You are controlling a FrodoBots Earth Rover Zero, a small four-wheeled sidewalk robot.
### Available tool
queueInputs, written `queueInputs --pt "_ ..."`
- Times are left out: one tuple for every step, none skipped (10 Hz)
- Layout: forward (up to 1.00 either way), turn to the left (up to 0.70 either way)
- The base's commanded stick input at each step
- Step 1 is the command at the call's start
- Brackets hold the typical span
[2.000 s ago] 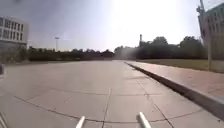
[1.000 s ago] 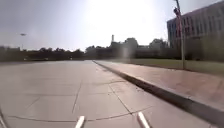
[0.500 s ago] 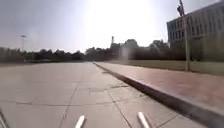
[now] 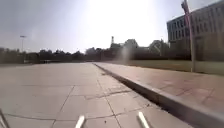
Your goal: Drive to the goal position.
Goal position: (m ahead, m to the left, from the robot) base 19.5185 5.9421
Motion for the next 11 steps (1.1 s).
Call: queueInputs --pt "0.70 0.00" --pt "0.70 0.00" --pt "0.70 0.00" --pt "0.70 0.00" --pt "0.70 0.00" --pt "0.70 0.00" --pt "0.70 0.00" --pt "0.70 0.00" --pt "0.70 0.00" --pt "0.70 0.00" --pt "0.70 0.00"
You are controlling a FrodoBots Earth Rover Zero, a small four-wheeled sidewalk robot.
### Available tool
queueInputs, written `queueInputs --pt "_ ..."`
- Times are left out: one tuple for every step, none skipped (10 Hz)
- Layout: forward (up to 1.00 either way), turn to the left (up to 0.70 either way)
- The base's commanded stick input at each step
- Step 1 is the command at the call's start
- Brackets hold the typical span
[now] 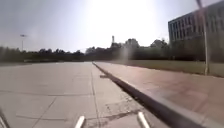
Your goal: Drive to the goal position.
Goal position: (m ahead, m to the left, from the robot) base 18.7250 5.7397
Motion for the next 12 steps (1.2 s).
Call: queueInputs --pt "0.70 0.00" --pt "0.70 0.00" --pt "0.70 0.00" --pt "0.70 0.00" --pt "0.70 0.00" --pt "0.70 0.00" --pt "0.70 0.00" --pt "0.70 0.00" --pt "0.70 0.00" --pt "0.70 0.00" --pt "0.70 0.00" --pt "0.70 0.00"
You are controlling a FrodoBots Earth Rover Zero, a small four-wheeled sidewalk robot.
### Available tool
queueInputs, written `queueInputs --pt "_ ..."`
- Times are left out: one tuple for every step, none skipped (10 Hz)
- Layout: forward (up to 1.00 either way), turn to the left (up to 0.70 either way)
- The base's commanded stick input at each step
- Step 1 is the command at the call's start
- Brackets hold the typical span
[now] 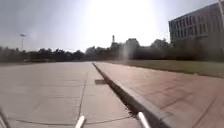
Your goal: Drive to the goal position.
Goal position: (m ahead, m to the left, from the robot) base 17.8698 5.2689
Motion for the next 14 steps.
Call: queueInputs --pt "0.70 0.00" --pt "0.70 0.00" --pt "0.70 0.00" --pt "0.70 0.00" --pt "0.70 0.00" --pt "0.70 0.00" --pt "0.70 0.00" --pt "0.70 0.00" --pt "0.70 0.00" --pt "0.70 0.00" --pt "0.70 0.00" --pt "0.70 0.00" --pt "0.70 0.00" --pt "0.70 0.00"
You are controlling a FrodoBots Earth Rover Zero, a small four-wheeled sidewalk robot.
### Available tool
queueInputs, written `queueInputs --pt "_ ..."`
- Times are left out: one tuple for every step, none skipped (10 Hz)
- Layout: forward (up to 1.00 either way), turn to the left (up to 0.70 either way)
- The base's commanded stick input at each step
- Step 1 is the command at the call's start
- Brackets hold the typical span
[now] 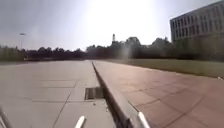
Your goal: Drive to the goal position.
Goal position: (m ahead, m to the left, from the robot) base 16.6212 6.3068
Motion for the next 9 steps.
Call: queueInputs --pt "0.70 0.00" --pt "0.70 0.00" --pt "0.70 0.00" --pt "0.70 0.19" --pt "0.70 0.35" --pt "0.70 0.35" --pt "0.70 0.35" --pt "0.70 0.35" --pt "0.70 0.35"
